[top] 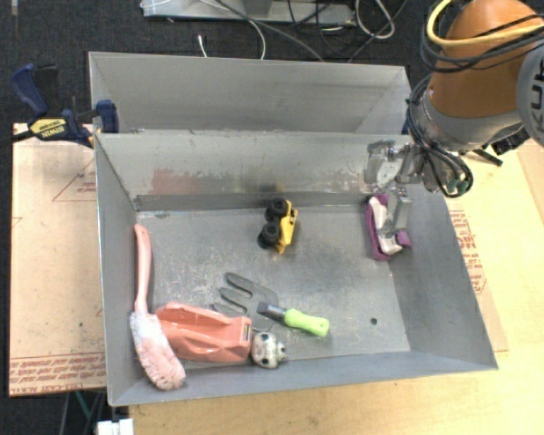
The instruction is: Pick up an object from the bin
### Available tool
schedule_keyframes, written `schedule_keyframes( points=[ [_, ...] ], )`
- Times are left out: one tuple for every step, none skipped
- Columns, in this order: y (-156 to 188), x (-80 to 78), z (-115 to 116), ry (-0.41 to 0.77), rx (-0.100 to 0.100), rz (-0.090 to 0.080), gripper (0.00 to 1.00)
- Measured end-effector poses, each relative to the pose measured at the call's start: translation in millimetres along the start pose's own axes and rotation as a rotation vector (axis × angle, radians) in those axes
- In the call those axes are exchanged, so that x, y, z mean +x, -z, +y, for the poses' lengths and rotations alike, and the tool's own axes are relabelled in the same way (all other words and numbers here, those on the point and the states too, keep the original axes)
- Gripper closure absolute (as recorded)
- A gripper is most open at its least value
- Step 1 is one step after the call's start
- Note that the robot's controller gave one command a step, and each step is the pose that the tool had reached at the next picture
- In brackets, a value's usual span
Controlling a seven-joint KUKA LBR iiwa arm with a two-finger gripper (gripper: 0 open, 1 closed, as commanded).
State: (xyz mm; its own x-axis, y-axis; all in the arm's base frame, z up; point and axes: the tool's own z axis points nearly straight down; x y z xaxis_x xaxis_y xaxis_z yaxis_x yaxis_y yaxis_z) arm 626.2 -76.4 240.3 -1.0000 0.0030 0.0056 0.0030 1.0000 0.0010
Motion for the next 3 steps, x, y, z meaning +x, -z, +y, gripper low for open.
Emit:
schedule_keyframes(
  points=[
    [4, -1.0, 1, 0.004, 0.001, -0.011, 0.00],
    [-161, 33.7, 65, 0.112, 0.000, -0.009, 0.00],
    [-79, 68.8, 123, 0.631, 0.008, -0.023, 0.00]
  ],
)
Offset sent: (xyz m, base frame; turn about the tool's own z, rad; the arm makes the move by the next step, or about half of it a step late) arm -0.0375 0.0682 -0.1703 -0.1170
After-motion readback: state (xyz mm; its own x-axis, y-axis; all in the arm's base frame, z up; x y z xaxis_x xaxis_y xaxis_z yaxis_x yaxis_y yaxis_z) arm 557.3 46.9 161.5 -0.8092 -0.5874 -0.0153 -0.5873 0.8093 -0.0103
